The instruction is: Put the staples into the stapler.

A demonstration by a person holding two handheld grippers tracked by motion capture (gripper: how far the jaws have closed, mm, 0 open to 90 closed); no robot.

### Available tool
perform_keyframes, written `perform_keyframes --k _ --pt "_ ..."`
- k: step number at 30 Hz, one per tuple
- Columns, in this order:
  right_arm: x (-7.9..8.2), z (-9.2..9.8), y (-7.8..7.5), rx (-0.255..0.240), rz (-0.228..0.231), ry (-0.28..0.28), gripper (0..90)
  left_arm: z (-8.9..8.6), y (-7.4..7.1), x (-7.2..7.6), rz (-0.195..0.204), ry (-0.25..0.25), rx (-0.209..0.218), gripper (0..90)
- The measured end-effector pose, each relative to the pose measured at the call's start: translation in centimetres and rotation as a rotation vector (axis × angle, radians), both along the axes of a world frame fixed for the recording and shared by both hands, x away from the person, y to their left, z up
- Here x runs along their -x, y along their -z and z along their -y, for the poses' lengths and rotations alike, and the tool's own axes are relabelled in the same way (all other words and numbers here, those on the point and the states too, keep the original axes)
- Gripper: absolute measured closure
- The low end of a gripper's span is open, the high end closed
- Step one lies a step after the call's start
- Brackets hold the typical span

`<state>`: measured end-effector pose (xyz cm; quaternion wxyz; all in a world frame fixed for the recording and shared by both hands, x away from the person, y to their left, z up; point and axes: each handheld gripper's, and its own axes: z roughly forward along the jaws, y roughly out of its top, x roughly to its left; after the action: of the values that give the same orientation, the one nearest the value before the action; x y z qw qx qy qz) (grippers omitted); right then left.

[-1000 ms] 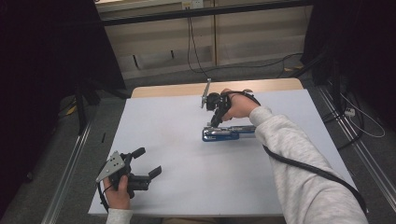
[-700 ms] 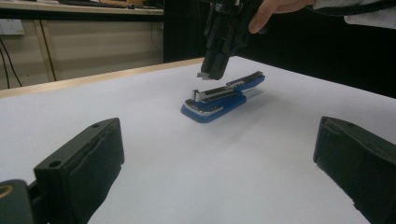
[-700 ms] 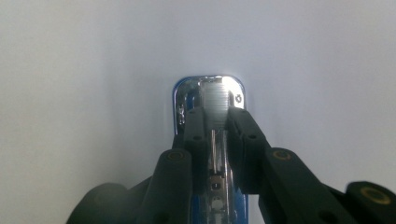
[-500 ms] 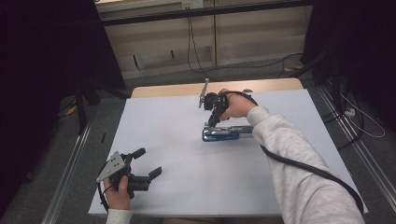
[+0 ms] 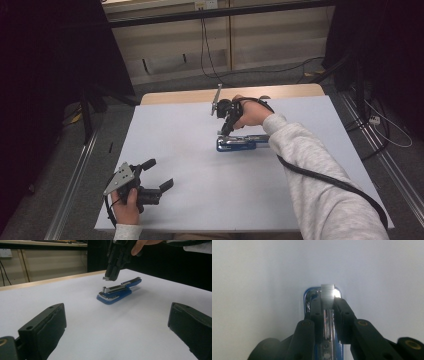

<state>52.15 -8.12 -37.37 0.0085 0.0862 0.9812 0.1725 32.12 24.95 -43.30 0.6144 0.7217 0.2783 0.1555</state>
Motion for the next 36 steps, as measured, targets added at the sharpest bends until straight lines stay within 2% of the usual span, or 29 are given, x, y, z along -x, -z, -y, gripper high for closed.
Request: perform_keyframes --k 20,24,36 --pt "0.1 0.0 1.1 0.011 -0.017 -0.006 78.6 0.0 0.0 0.0 0.001 0.004 -0.005 1.8" --pt "0.2 0.1 1.4 0.018 -0.021 0.008 78.6 0.0 0.0 0.0 0.0 0.0 -0.003 1.8" --pt "0.0 0.3 2.0 0.016 -0.014 -0.009 78.6 0.0 0.0 0.0 0.004 -0.003 -0.005 1.8"
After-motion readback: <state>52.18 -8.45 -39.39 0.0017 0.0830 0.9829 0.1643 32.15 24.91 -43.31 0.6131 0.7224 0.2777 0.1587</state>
